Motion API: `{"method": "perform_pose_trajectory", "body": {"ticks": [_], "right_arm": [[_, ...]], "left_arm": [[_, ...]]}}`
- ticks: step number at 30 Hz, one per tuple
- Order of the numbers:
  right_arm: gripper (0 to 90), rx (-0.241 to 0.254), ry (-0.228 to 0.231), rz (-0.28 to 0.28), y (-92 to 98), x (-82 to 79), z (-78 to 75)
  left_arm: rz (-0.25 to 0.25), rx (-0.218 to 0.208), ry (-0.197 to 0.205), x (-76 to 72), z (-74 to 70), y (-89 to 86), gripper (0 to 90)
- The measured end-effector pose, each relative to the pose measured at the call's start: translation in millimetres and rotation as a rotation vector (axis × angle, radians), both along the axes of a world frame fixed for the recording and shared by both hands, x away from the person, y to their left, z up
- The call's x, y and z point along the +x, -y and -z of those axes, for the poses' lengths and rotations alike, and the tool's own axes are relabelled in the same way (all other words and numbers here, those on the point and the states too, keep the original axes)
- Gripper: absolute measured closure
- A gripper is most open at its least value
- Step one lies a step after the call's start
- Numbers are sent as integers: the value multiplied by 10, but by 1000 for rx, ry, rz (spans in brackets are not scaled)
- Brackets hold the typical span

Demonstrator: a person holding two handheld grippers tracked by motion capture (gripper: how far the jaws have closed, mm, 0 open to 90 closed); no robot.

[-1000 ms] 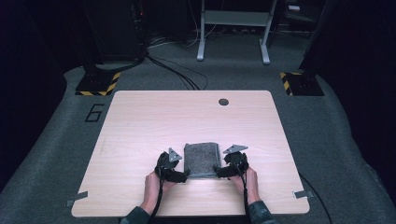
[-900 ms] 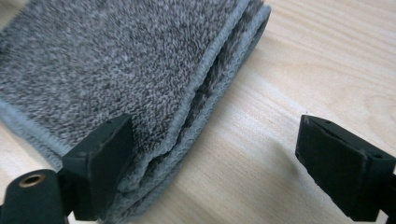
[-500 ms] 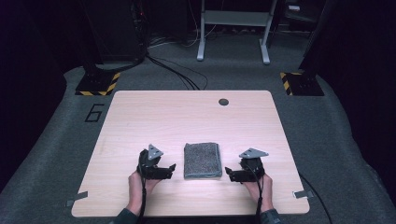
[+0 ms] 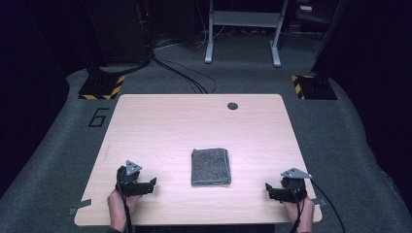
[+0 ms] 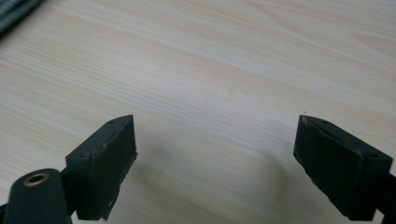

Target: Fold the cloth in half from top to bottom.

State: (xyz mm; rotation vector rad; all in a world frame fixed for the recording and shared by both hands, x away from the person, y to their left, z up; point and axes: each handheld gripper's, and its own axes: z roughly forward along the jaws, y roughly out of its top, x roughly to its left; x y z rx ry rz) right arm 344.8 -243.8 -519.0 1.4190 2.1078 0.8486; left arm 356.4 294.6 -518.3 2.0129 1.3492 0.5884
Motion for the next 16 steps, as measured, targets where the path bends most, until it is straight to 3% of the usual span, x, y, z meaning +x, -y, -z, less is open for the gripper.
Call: {"method": "perform_pose_trajectory", "body": {"ticks": [3,7,10,13,16], "right_arm": [[115,-3,0,37,129,-4,48],[106,44,16,62,256,11,91],[83,45,24,63,281,34,102],[2,39,8,85,285,76,110],[0,36,0,91,287,90,112]], "left_arm": [[-23,0,-4,-14,41,-80,106],[-39,-12,-4,-21,97,-169,98],[-67,-22,26,-34,127,-218,93],[-95,-21,29,-16,132,-231,85],[-95,-22,22,-2,131,-231,67]]}}
